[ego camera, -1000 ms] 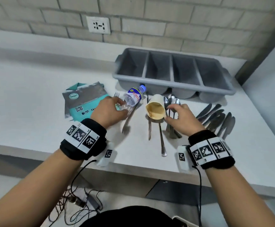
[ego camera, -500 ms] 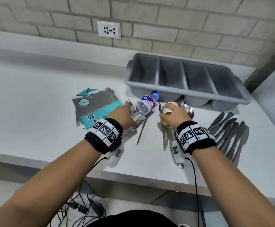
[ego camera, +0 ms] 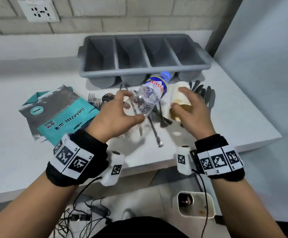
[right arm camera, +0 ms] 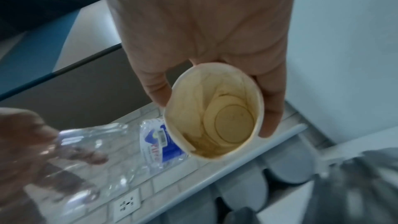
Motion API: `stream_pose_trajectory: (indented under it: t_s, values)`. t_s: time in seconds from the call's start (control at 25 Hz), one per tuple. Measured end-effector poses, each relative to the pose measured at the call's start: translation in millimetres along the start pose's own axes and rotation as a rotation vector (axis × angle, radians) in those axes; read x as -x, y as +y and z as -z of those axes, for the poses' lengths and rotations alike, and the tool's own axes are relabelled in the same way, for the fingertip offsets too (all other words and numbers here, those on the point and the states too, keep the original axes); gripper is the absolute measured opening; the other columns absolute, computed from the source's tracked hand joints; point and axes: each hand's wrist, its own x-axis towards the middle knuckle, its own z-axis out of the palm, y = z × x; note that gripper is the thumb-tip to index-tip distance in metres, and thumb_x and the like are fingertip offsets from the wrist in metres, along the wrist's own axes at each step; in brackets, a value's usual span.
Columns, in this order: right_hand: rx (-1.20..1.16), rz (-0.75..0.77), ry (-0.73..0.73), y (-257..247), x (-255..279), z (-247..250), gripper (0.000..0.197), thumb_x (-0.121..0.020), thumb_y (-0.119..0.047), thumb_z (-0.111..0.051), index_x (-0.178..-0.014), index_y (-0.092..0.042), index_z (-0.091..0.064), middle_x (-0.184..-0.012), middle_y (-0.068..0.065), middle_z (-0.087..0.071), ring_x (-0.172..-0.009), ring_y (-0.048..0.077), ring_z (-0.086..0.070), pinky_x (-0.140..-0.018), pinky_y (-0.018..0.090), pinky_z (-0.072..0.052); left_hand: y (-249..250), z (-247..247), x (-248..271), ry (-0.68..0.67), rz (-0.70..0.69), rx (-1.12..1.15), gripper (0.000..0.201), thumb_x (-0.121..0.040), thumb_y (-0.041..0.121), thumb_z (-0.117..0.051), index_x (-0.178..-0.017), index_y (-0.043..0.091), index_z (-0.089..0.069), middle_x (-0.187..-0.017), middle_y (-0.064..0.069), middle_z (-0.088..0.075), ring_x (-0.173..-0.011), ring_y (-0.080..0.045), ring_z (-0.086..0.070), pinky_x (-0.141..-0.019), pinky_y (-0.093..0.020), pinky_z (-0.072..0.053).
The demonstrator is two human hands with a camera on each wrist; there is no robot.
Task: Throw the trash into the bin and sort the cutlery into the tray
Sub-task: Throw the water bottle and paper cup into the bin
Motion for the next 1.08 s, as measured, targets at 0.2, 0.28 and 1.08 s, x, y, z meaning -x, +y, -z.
stream_pose_trajectory:
  t_s: [0.2,0.28,1.08]
  values:
    - [-0.161,-0.208,0.354,88.0,94.0,72.5,0.069,-0.066,-0.034,-0.062,-0.132,-0.021,-0.046,-0.131,0.004,-0.05,-0.119,0.022,-0.053,-0.099,0.026,-0.047,49.6,-92.8,31.0,-0.294,-0.144,0.089,0.054,-0.074,0.03,-0.073,-0.113,0.027,-0.037,-0.1,0.009,-0.055,-0.062,-0.005,-0.056,-0.07,-0.017,-0.046]
    - [-0.184,-0.322,0.462,129.1,130.7,96.6,0.073,-0.064,-0.031,-0.064,-0.132,-0.018,-0.043,-0.128,0.003,-0.049,-0.114,0.026,-0.054,-0.093,0.033,-0.049,66.3,-140.4,44.6,-0.442,-0.159,0.083,0.055,-0.072,0.029,-0.074,-0.11,0.032,-0.034,-0.096,0.011,-0.055,-0.066,-0.001,-0.056,-0.072,-0.013,-0.046]
    - [-0.134,-1.14,0.28,484.8,248.2,12.5,0.06,-0.076,-0.016,-0.07,-0.133,-0.014,-0.048,-0.142,0.009,-0.043,-0.119,0.027,-0.052,-0.087,0.016,-0.035,-86.6,-529.1,24.6,-0.942,0.218,-0.535,0.07,-0.069,0.035,-0.076,-0.128,0.018,-0.044,-0.123,-0.013,-0.063,-0.11,-0.028,-0.061,-0.093,-0.03,-0.047]
